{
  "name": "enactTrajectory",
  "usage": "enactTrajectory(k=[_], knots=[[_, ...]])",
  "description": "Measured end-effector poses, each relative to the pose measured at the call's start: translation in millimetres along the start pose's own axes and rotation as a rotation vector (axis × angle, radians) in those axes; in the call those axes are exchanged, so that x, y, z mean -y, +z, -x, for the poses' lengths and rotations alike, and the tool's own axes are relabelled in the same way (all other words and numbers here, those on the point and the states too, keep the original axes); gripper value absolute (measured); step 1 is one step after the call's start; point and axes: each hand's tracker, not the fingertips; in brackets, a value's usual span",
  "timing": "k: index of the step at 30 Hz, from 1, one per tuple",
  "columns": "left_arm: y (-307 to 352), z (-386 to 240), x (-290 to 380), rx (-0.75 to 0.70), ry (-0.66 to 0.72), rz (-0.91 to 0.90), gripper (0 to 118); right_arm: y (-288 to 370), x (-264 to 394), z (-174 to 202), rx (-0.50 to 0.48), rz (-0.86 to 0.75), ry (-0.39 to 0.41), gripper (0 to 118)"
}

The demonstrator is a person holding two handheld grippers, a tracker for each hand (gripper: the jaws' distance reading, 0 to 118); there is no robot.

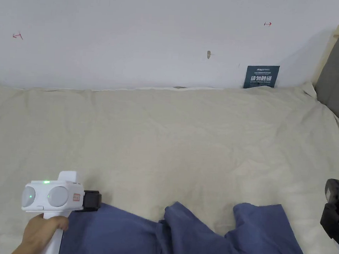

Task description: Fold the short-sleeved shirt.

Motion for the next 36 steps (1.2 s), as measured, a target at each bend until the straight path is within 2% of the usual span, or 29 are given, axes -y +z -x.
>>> enactTrajectory(k=[2,3,4,5,6,7,8,10,11,12,13,14,16,17,19,24,27,29,30,31,34,36], knots=[[-20,0,5,-0.005,-0.007,0.045,79,-9,8,-3,0.015,0.034,-0.002,2],[-27,-1,8,-0.007,-0.012,0.061,60,-11,12,-4,0.023,0.051,-0.004,2],[-29,-7,13,-0.023,-0.013,0.064,54,-13,16,-5,0.025,0.066,-0.007,2],[-19,-12,18,-0.048,-0.018,-0.017,52,-15,20,-7,0.027,0.087,-0.014,2],[-16,-14,21,-0.054,-0.028,-0.035,42,-15,24,-9,0.029,0.109,-0.021,2],[-14,-16,24,-0.012,-0.048,-0.051,10,-17,27,-10,0.028,0.128,-0.025,2],[-14,-19,28,0.018,-0.059,-0.048,2,-20,31,-12,0.028,0.162,-0.031,3],[-12,-20,27,-0.017,-0.070,-0.041,2,-29,40,-18,0.035,0.227,-0.047,6],[-6,-16,24,-0.013,-0.066,-0.042,2,-35,45,-22,0.034,0.273,-0.063,13],[5,-17,21,0.002,-0.011,-0.070,2,-43,50,-25,0.025,0.325,-0.078,25],[15,-15,19,0.024,0.024,-0.096,2,-51,55,-29,0.017,0.377,-0.100,50],[29,-12,18,0.053,0.050,-0.130,2,-62,65,-34,0.007,0.425,-0.114,69],[58,-16,16,0.081,0.066,-0.177,2,-84,84,-39,0.001,0.539,-0.144,99],[71,-17,16,0.095,0.061,-0.182,2,-94,95,-38,0.012,0.583,-0.140,101],[94,-19,17,0.120,0.047,-0.214,2,-111,118,-39,0.029,0.649,-0.147,101],[129,-31,18,0.140,0.040,-0.246,2,-144,160,-26,0.049,0.802,-0.101,98],[137,-36,22,0.143,0.034,-0.251,2,-144,169,-15,0.032,0.808,-0.054,62],[136,-36,22,0.139,0.033,-0.250,2,-140,165,-9,0.022,0.777,-0.034,45],[137,-36,23,0.138,0.034,-0.248,2,-146,170,-12,0.003,0.774,-0.017,32],[139,-37,24,0.136,0.037,-0.246,2,-147,169,-10,-0.008,0.770,0.002,5],[142,-34,26,0.132,0.060,-0.250,2,-140,162,-11,0.007,0.751,0.015,2],[148,-29,26,0.133,0.085,-0.263,2,-128,147,-18,0.007,0.677,-0.024,2]])
